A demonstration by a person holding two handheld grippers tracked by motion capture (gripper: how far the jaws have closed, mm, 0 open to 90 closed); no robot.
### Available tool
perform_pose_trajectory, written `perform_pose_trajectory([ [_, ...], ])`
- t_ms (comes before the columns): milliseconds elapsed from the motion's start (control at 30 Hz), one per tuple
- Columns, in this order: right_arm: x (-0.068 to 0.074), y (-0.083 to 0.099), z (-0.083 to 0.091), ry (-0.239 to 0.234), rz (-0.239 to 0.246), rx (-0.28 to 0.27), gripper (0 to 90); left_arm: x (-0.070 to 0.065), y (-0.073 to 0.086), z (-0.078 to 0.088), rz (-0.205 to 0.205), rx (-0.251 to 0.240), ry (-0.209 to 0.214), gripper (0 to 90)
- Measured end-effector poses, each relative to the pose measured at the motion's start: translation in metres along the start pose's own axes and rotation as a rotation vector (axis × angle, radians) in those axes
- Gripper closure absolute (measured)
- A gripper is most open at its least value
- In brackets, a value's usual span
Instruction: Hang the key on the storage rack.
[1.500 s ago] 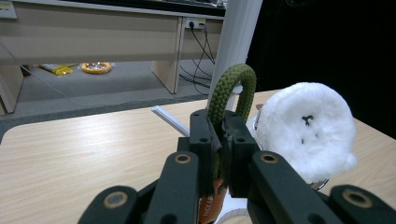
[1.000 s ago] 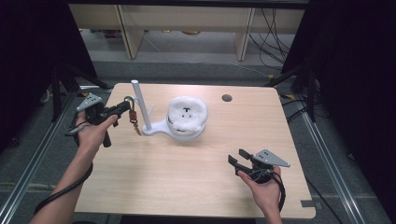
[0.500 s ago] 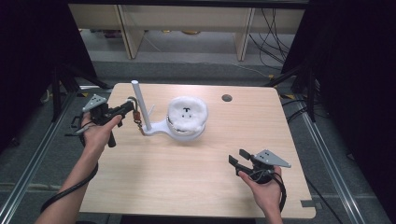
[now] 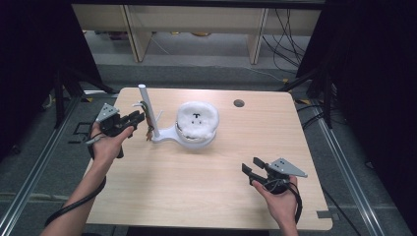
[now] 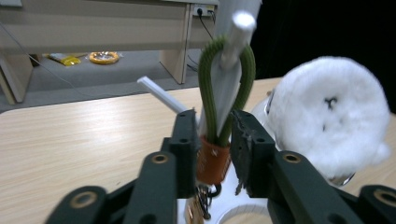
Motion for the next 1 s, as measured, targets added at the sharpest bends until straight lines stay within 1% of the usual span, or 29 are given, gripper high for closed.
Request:
perform_pose_trajectory([
  [33, 0.000, -0.001, -0.001, -0.002, 0.000, -0.013, 46.0, 0.000, 0.002, 0.001, -0.002, 0.003, -0.003, 67.2],
  [67, 0.000, -0.001, -0.001, 0.000, -0.001, -0.013, 46.1, 0.000, 0.006, 0.004, -0.010, 0.008, -0.011, 66.3],
  [100, -0.002, -0.002, -0.002, 0.002, 0.013, -0.026, 46.1, 0.000, 0.008, 0.007, -0.017, 0.007, -0.018, 64.8],
  [133, -0.002, -0.001, -0.001, 0.002, 0.003, -0.016, 46.1, 0.000, 0.011, 0.010, -0.025, 0.007, -0.025, 63.7],
  [167, -0.001, 0.000, -0.001, -0.002, -0.018, -0.009, 46.1, 0.000, 0.013, 0.013, -0.030, 0.009, -0.030, 63.0],
  [200, -0.003, -0.001, -0.001, 0.007, -0.007, -0.014, 46.1, -0.001, 0.017, 0.017, -0.034, 0.010, -0.035, 62.0],
  [233, -0.003, 0.000, 0.000, 0.009, -0.023, -0.005, 46.1, -0.002, 0.020, 0.019, -0.032, 0.009, -0.033, 60.7],
  [267, -0.003, 0.000, -0.001, 0.006, -0.026, -0.019, 46.2, -0.003, 0.024, 0.022, -0.036, 0.010, -0.035, 59.4],
  [300, -0.005, 0.000, -0.001, 0.005, -0.006, -0.020, 46.2, -0.004, 0.026, 0.024, -0.041, 0.013, -0.037, 58.0],
  [367, -0.007, -0.001, -0.001, 0.017, 0.000, -0.030, 46.2, -0.006, 0.035, 0.032, -0.056, 0.014, -0.045, 55.5],
  [400, -0.007, -0.001, -0.001, 0.011, -0.005, -0.025, 46.2, -0.008, 0.039, 0.035, -0.060, 0.007, -0.044, 54.5],
  [433, -0.008, -0.001, -0.001, 0.016, -0.013, -0.029, 46.2, -0.009, 0.044, 0.039, -0.065, 0.015, -0.052, 53.1],
  [467, -0.007, 0.000, -0.001, 0.001, -0.014, -0.019, 46.2, -0.011, 0.048, 0.043, -0.072, 0.012, -0.053, 51.6],
  [500, -0.010, 0.000, -0.001, 0.016, -0.007, -0.007, 46.2, -0.013, 0.053, 0.046, -0.085, 0.007, -0.052, 49.6],
  [533, -0.010, -0.001, -0.002, 0.021, -0.029, -0.018, 46.2, -0.015, 0.058, 0.050, -0.097, 0.005, -0.054, 48.1],
  [567, -0.011, -0.001, -0.001, 0.023, -0.034, -0.007, 46.2, -0.018, 0.064, 0.054, -0.101, 0.007, -0.055, 46.1],
  [600, -0.016, -0.002, -0.003, 0.033, 0.007, -0.025, 46.2, -0.021, 0.071, 0.058, -0.106, -0.001, -0.056, 44.1],
  [633, -0.015, 0.000, -0.003, 0.022, -0.016, -0.013, 46.2, -0.024, 0.079, 0.062, -0.104, -0.005, -0.059, 42.1],
  [667, -0.017, 0.002, -0.004, 0.034, -0.021, -0.009, 46.3, -0.026, 0.084, 0.064, -0.103, -0.011, -0.053, 40.3],
  [700, -0.018, 0.004, -0.004, 0.036, -0.032, 0.000, 46.3, -0.029, 0.092, 0.066, -0.107, -0.006, -0.050, 38.7],
  [733, -0.019, 0.005, -0.007, 0.043, -0.033, -0.007, 46.3, -0.033, 0.100, 0.067, -0.106, -0.006, -0.050, 37.9],
  [767, -0.018, 0.009, -0.006, 0.034, -0.049, 0.021, 46.3, -0.035, 0.106, 0.068, -0.101, -0.009, -0.050, 37.2],
  [800, -0.022, 0.009, -0.010, 0.040, -0.013, -0.009, 46.3, -0.035, 0.106, 0.068, -0.101, -0.009, -0.050, 36.2],
  [833, -0.021, 0.014, -0.008, 0.047, -0.040, 0.022, 46.3, -0.039, 0.115, 0.067, -0.084, -0.011, -0.042, 35.3],
  [867, -0.021, 0.014, -0.010, 0.042, -0.040, 0.014, 46.4, -0.041, 0.117, 0.066, -0.078, -0.015, -0.039, 34.5],
  [900, -0.025, 0.015, -0.012, 0.061, -0.010, 0.006, 46.3, -0.042, 0.118, 0.065, -0.083, -0.015, -0.038, 34.1],
  [933, -0.022, 0.016, -0.012, 0.037, -0.031, 0.018, 46.3, -0.042, 0.120, 0.064, -0.096, -0.013, -0.039, 33.7],
  [967, -0.023, 0.018, -0.013, 0.044, -0.022, 0.017, 46.3, -0.042, 0.120, 0.065, -0.097, -0.012, -0.044, 33.7],
  [1000, -0.022, 0.019, -0.014, 0.063, -0.051, 0.025, 46.3, -0.042, 0.121, 0.065, -0.102, -0.015, -0.052, 33.8],
])
Point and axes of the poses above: each handheld gripper's, and its own axes: z roughly backward along the jaws, y roughly out of its underside, x roughly to its left, the point moved 10 cm from there along -z, roughly forward along the jaws, and after that the axes turned 10 degrees about y, right-handed, at the moved point
